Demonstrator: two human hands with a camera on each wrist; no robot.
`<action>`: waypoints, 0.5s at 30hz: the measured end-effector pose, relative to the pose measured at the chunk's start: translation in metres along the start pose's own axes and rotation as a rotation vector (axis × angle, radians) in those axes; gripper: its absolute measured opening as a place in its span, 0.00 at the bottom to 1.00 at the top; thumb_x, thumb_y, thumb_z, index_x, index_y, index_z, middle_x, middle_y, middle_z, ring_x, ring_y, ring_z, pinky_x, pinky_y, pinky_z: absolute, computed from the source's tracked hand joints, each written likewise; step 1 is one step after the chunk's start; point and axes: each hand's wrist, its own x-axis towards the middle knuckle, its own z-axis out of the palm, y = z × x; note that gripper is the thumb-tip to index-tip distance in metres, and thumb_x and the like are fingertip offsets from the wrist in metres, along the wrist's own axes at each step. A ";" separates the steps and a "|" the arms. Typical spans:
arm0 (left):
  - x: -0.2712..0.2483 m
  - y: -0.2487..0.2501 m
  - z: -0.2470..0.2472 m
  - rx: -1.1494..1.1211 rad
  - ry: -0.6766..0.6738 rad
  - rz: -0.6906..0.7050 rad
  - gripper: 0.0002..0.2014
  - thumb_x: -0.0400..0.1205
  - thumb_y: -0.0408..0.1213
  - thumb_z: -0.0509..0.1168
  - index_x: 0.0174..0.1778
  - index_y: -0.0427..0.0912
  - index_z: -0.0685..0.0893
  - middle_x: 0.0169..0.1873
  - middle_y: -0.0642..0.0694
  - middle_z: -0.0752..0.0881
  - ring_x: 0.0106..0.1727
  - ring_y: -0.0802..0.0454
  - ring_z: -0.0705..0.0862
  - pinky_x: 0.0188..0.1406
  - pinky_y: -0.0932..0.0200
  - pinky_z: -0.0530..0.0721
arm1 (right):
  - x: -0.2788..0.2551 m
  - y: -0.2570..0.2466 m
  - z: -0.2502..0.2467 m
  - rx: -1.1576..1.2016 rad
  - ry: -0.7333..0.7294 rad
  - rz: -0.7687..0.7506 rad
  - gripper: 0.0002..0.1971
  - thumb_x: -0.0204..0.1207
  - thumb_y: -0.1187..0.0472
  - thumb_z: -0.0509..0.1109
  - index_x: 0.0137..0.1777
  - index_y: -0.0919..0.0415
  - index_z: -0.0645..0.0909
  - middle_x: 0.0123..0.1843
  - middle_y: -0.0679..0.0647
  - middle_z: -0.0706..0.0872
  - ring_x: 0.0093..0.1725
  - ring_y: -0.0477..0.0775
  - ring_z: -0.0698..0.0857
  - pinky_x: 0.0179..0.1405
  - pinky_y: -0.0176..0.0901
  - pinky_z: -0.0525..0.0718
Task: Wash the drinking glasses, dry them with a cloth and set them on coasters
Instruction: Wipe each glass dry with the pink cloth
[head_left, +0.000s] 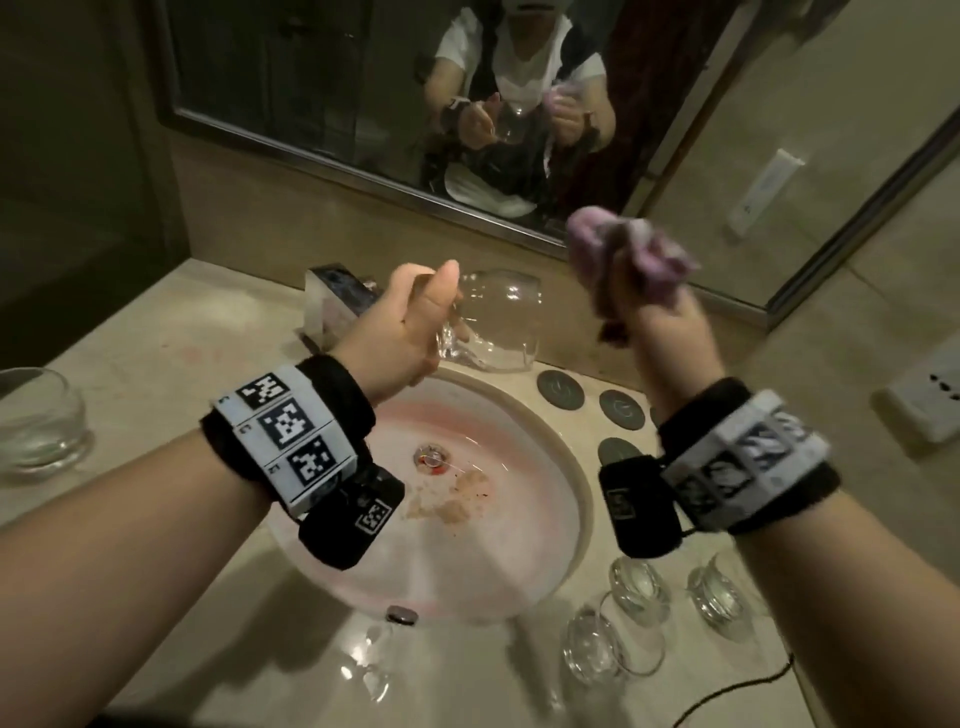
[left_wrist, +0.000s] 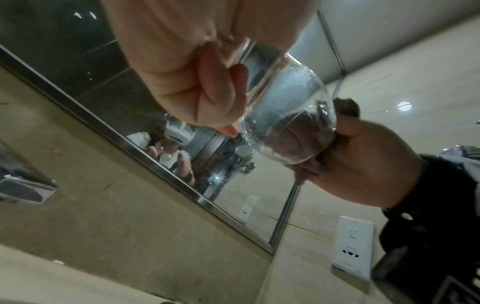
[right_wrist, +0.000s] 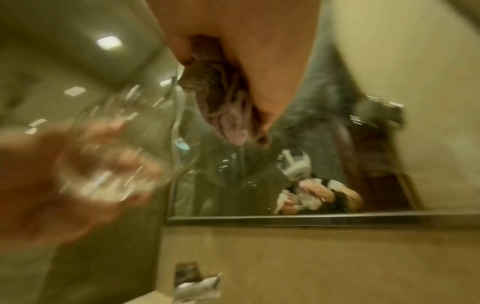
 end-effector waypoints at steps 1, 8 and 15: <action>0.000 0.000 0.002 0.023 -0.012 0.010 0.19 0.83 0.60 0.49 0.54 0.48 0.71 0.36 0.47 0.82 0.25 0.56 0.72 0.21 0.64 0.70 | -0.004 0.003 0.014 -0.061 -0.051 0.017 0.10 0.78 0.48 0.62 0.51 0.53 0.77 0.42 0.51 0.81 0.36 0.40 0.79 0.34 0.34 0.75; 0.007 0.001 -0.002 -0.206 0.079 -0.119 0.19 0.82 0.62 0.52 0.43 0.49 0.71 0.27 0.50 0.72 0.18 0.57 0.66 0.18 0.65 0.64 | -0.030 0.009 0.062 0.037 -0.066 -0.151 0.12 0.76 0.55 0.58 0.59 0.48 0.71 0.45 0.41 0.78 0.39 0.29 0.79 0.43 0.29 0.77; -0.001 0.002 -0.008 -0.477 -0.066 -0.356 0.23 0.81 0.63 0.53 0.37 0.45 0.69 0.24 0.50 0.69 0.17 0.59 0.62 0.14 0.71 0.59 | -0.056 0.023 0.057 0.077 -0.061 -0.098 0.15 0.81 0.58 0.58 0.68 0.53 0.69 0.55 0.44 0.79 0.51 0.38 0.83 0.57 0.32 0.81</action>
